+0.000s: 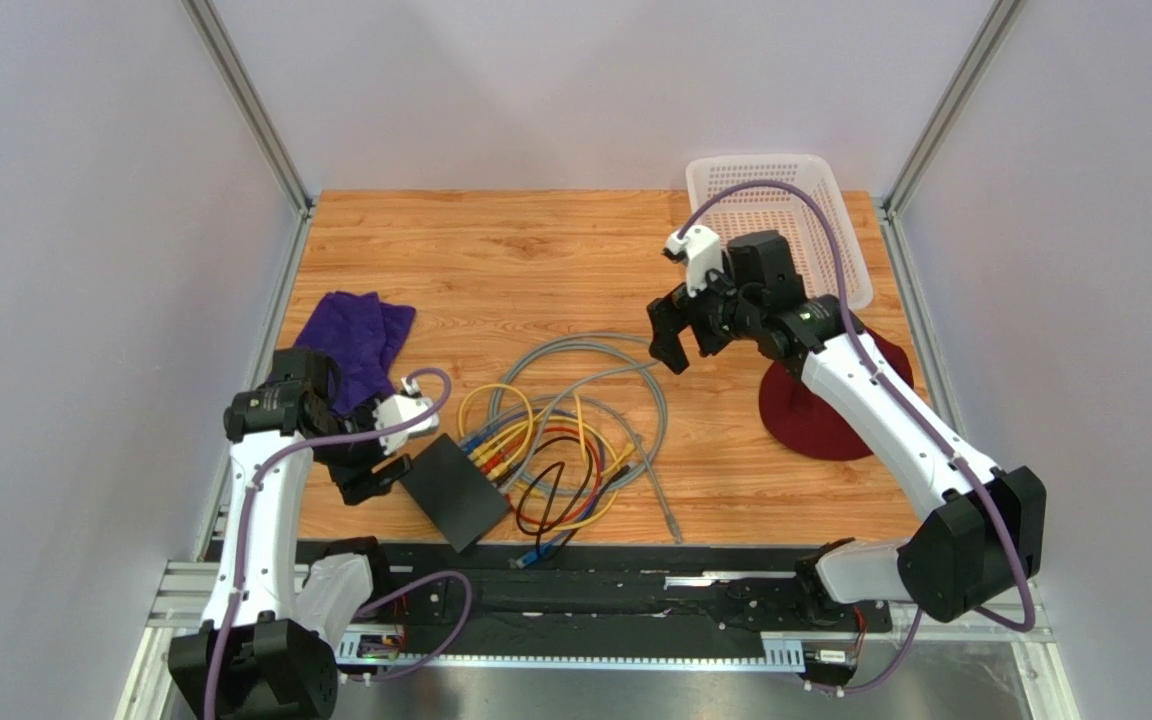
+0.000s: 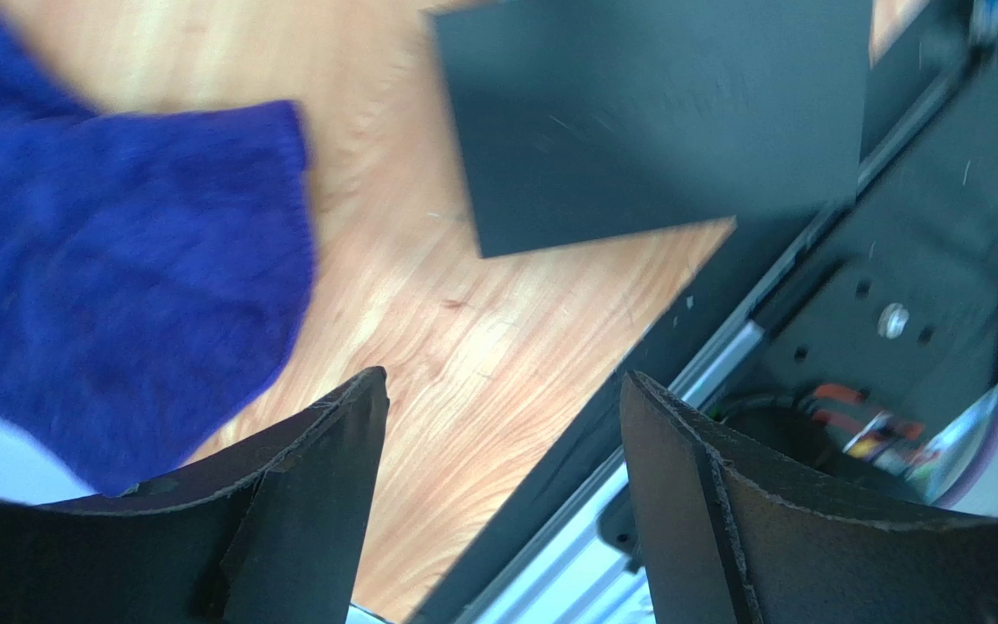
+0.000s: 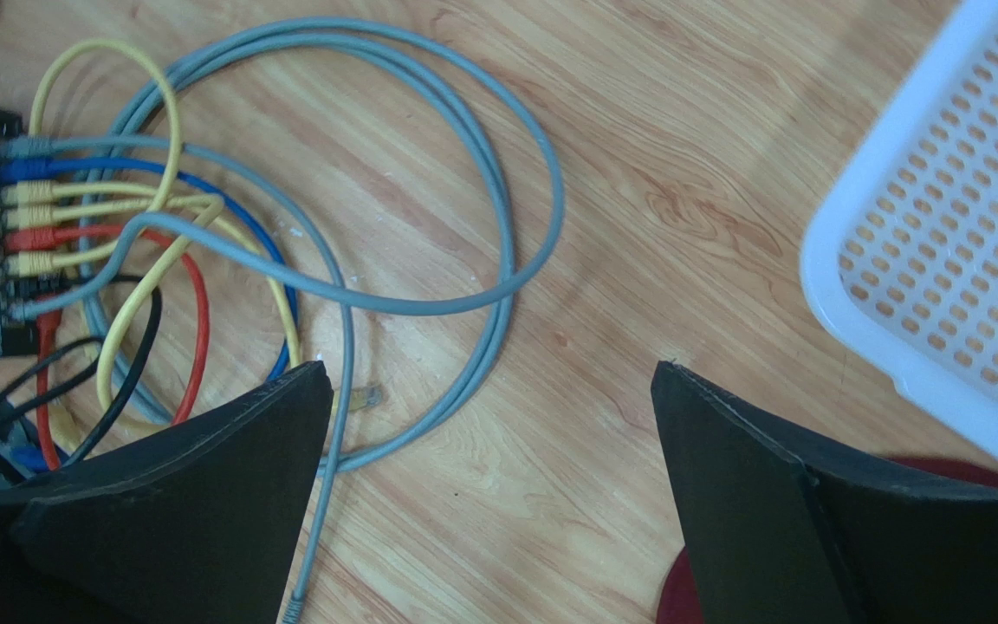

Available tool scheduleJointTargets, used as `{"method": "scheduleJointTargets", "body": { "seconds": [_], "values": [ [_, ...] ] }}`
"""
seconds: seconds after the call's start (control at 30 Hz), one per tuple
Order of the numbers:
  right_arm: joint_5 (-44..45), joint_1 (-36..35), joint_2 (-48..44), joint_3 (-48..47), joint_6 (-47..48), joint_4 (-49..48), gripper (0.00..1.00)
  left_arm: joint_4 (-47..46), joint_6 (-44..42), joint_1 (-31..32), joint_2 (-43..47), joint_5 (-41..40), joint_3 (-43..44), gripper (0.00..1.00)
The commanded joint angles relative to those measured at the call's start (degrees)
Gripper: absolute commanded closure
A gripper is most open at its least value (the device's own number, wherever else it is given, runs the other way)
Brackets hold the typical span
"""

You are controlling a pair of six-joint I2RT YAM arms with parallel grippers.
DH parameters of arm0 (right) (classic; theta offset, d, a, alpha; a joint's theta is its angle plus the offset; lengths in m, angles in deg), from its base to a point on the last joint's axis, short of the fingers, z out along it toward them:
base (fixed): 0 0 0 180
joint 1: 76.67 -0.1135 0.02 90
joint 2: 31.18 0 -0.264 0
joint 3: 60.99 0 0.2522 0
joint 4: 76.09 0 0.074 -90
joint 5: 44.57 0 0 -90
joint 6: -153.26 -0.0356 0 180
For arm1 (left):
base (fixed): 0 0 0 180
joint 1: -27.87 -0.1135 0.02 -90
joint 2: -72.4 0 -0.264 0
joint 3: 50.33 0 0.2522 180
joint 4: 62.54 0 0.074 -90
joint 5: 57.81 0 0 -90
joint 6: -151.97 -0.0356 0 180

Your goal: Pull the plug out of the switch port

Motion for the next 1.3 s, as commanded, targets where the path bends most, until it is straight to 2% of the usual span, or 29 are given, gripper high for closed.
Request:
{"method": "scheduleJointTargets", "body": {
  "seconds": [0.0, 0.07, 0.1, 0.2, 0.37, 0.5, 0.63, 0.93, 1.07, 1.27],
  "values": [
    [2.0, -2.8, 3.4, -8.2, 7.7, 7.6, 0.00, -3.9, -19.0, 0.6, -0.2, 3.6, -4.8, 0.28],
    [3.1, -2.8, 6.8, -12.9, 6.8, 10.8, 0.00, -4.7, -21.6, 1.0, -0.2, 4.8, -7.4, 0.28],
    [3.6, -2.8, 7.5, -13.5, 6.5, 11.7, 0.00, -5.3, -24.5, 1.4, -0.1, 4.9, -8.6, 0.28],
    [4.8, -2.8, 7.8, -13.2, 4.6, 9.5, 0.00, -8.9, -26.1, 2.7, 0.9, 4.1, -13.3, 0.29],
    [4.6, -2.7, 6.8, -12.8, 4.1, 9.2, 0.00, -11.4, -23.7, 8.3, 4.3, 4.6, -16.2, 0.29],
    [4.7, -2.0, 6.4, -12.9, 2.0, 8.5, 0.00, -20.3, -15.4, 17.7, 5.1, 2.0, -18.8, 0.29],
    [4.7, -1.6, 6.1, -12.0, 0.8, 7.4, 0.00, -22.8, -11.9, 21.8, 0.8, 0.1, -18.8, 0.30],
    [4.9, -0.8, 4.9, -9.8, -0.1, 4.9, 0.00, -25.7, -10.0, 24.8, -4.0, 0.0, -17.7, 0.33],
    [5.8, 0.2, 4.9, -10.0, 0.2, 5.1, 0.00, -31.4, -4.7, 26.7, -6.9, -0.7, -16.9, 0.32],
    [6.4, 2.0, 4.5, -9.2, 0.2, 5.1, 0.00, -38.6, 6.2, 26.9, -20.6, -3.7, -9.1, 0.35]
  ]
}}
